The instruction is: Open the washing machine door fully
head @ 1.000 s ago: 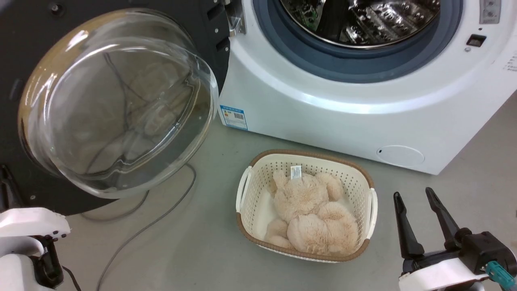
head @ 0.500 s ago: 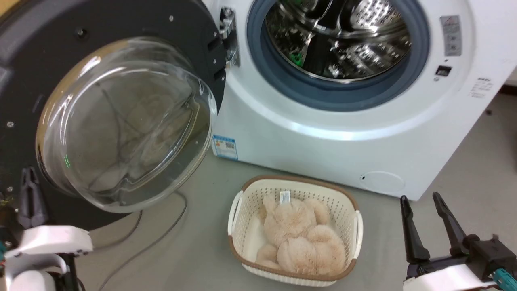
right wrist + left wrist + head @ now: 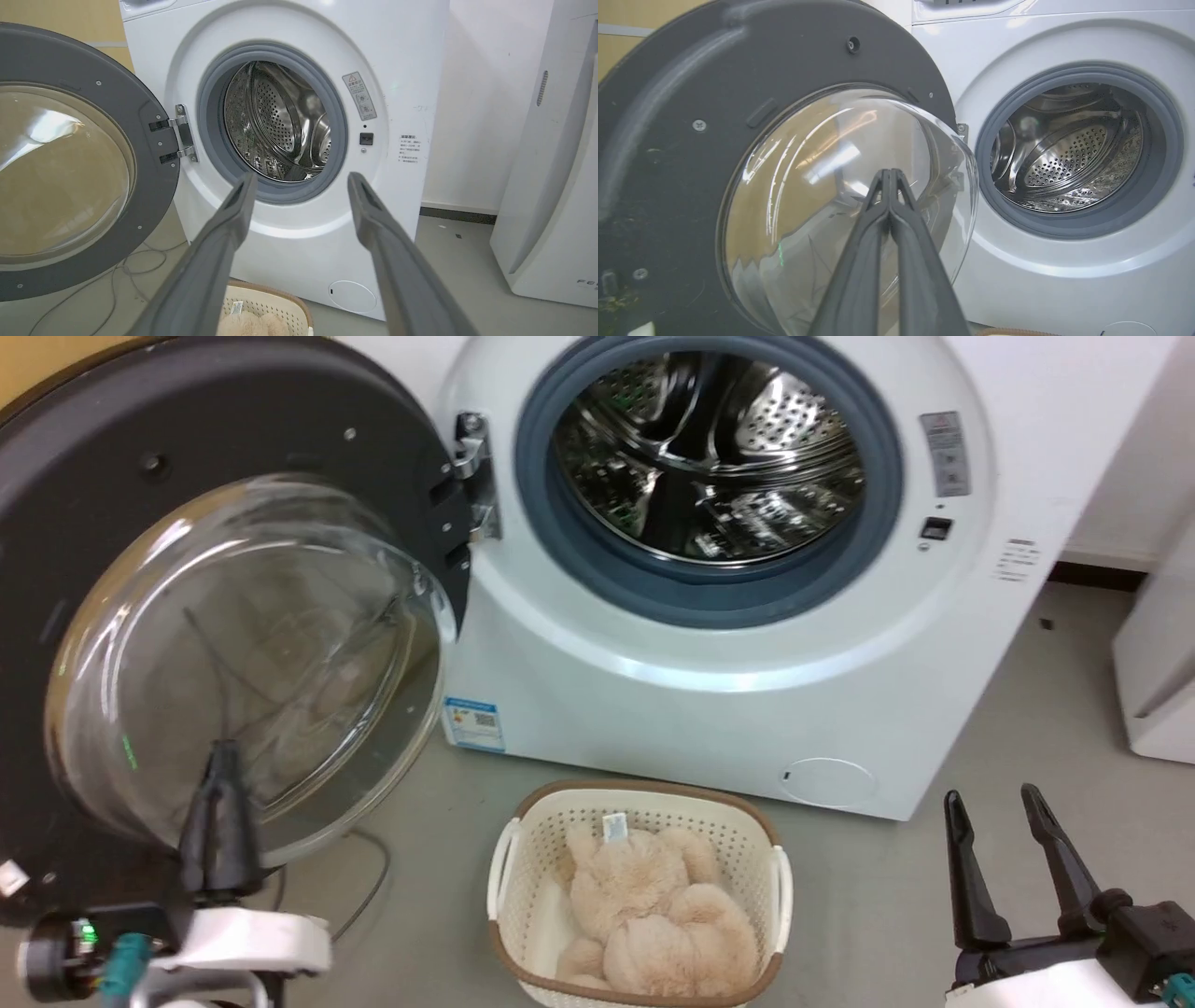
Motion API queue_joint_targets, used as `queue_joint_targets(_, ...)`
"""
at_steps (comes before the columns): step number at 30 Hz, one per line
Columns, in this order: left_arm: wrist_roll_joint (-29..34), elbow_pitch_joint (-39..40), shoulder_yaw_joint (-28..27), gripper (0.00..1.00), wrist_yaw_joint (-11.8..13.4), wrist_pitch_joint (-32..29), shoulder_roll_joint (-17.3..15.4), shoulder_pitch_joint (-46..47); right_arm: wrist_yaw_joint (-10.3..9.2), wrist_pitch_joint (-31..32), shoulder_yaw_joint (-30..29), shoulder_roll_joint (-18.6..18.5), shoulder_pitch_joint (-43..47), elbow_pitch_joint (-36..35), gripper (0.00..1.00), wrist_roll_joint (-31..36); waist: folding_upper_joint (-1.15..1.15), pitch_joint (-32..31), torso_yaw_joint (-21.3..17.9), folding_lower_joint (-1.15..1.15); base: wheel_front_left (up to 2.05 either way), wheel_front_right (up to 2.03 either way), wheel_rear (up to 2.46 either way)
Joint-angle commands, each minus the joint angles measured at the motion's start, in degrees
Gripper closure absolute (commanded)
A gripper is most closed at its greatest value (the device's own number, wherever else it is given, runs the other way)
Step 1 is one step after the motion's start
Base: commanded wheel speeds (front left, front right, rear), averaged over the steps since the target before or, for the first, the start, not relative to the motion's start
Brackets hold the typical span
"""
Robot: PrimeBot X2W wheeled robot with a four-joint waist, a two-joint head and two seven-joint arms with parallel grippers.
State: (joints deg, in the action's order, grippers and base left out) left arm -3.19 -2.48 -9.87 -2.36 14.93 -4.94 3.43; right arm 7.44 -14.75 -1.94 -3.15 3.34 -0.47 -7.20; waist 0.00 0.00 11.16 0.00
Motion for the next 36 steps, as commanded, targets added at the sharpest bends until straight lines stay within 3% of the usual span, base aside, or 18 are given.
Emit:
queue_joint_targets(1, 0.27, 0.26, 0.35, 0.0, -0.28, 0.07, 0.13, -0.74, 0.05, -0.25, -0.12, 0.25, 0.73, -0.29, 0.0, -0.14, 0.0, -0.36, -0.8, 0.0, 0.0, 0.0, 0.0)
queue_joint_targets(13, -1.6, 0.59, 4.06, 0.0, -0.97, 0.07, 1.43, -4.28, 0.05, -0.25, 0.5, 0.26, 0.95, -0.77, 0.0, -0.23, 0.0, -0.57, -7.52, 0.0, 0.0, 0.0, 0.0)
queue_joint_targets(30, -0.61, -2.84, 4.39, 0.0, 1.7, 0.07, 1.92, -4.79, 0.05, -0.25, 1.29, 0.27, 1.24, -0.6, 0.0, -0.16, 0.0, -0.06, -13.21, 0.0, 0.0, 0.0, 0.0)
queue_joint_targets(31, -0.85, -2.93, 4.57, 1.0, 1.42, 0.0, 1.96, -4.68, 0.0, 0.0, 1.26, 0.04, 0.34, -0.58, 1.0, 0.0, 0.0, -0.05, -13.24, 0.0, 0.0, 0.0, 0.0)
queue_joint_targets(36, -0.81, -2.92, 4.78, 1.0, 1.35, -0.22, 1.98, -4.66, 0.0, 0.22, 1.25, 0.04, 0.19, -0.51, 1.0, 0.1, 0.0, -0.04, -13.26, 0.0, 0.0, 0.0, 0.0)
